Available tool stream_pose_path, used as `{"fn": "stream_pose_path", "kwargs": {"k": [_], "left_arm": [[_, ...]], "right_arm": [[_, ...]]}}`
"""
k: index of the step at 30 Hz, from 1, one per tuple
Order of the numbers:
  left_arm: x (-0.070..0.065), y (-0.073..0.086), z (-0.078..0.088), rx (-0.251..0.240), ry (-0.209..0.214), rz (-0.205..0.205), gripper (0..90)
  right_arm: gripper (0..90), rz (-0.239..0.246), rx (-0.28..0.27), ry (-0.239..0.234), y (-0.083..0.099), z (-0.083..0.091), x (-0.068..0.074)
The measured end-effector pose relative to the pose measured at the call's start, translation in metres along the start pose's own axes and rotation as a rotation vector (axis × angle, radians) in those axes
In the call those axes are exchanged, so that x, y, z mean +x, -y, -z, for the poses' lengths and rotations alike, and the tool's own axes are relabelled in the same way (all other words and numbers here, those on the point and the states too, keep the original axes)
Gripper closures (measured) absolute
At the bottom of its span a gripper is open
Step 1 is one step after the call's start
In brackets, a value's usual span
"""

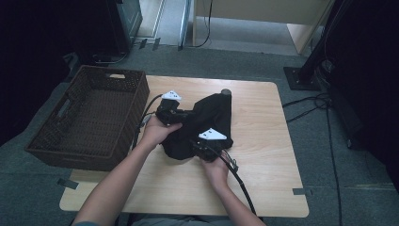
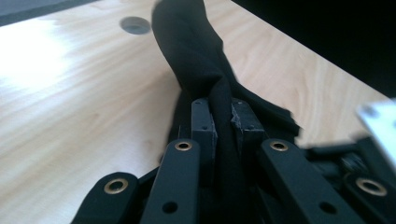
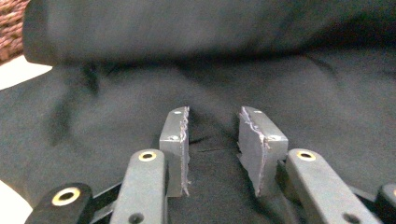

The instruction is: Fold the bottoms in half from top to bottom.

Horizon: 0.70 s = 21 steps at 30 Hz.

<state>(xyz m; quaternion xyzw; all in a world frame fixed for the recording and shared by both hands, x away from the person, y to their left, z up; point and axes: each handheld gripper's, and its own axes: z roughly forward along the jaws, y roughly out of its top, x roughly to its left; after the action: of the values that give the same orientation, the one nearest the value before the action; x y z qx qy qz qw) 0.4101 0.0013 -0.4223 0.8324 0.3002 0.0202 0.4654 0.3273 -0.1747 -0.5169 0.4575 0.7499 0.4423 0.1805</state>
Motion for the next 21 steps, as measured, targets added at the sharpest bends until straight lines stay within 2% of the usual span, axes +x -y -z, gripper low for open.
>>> {"fn": "stream_pose_path", "kwargs": {"k": [2, 3, 5, 7, 9, 10, 11, 12, 13, 14, 16, 17, 21], "left_arm": [[-0.006, 0.008, 0.0, 0.003, 0.006, 0.0, 82.4], [-0.011, 0.018, -0.004, 0.032, -0.005, -0.024, 82.3], [-0.013, 0.024, -0.007, 0.048, -0.011, -0.032, 82.3], [-0.013, 0.032, -0.011, 0.06, -0.009, -0.024, 82.2], [-0.014, 0.038, -0.014, 0.07, -0.026, -0.019, 82.2], [-0.015, 0.04, -0.015, 0.076, -0.034, -0.022, 82.1], [-0.016, 0.041, -0.016, 0.079, -0.039, -0.025, 82.0], [-0.016, 0.041, -0.017, 0.083, -0.037, -0.022, 82.0], [-0.018, 0.041, -0.018, 0.094, -0.047, -0.031, 81.8], [-0.02, 0.041, -0.018, 0.095, -0.044, -0.034, 81.8], [-0.022, 0.041, -0.018, 0.098, -0.04, -0.037, 81.8], [-0.025, 0.041, -0.019, 0.119, -0.041, -0.05, 81.3], [-0.028, 0.043, -0.021, 0.145, -0.046, -0.049, 79.1]], "right_arm": [[65.4, -0.01, -0.015, 0.002, 0.0, -0.002, -0.003], [65.2, -0.026, -0.024, 0.001, -0.001, -0.003, -0.005], [63.8, -0.028, -0.028, -0.002, -0.001, -0.003, -0.006], [61.8, -0.025, -0.023, -0.005, -0.001, 0.0, -0.007], [61.9, -0.032, -0.013, 0.013, -0.003, 0.009, -0.009], [61.8, -0.026, -0.012, 0.024, -0.004, 0.014, -0.012], [62.2, -0.019, 0.013, 0.038, -0.003, 0.021, -0.017], [62.2, -0.019, 0.013, 0.038, -0.003, 0.021, -0.017], [63.2, -0.012, 0.048, 0.047, 0.0, 0.024, -0.023], [63.6, -0.018, 0.058, 0.044, 0.002, 0.024, -0.026], [63.7, -0.025, 0.058, 0.036, 0.004, 0.024, -0.028], [63.9, -0.043, 0.054, 0.031, 0.005, 0.023, -0.03], [62.9, -0.066, 0.051, 0.023, 0.004, 0.023, -0.032]]}}
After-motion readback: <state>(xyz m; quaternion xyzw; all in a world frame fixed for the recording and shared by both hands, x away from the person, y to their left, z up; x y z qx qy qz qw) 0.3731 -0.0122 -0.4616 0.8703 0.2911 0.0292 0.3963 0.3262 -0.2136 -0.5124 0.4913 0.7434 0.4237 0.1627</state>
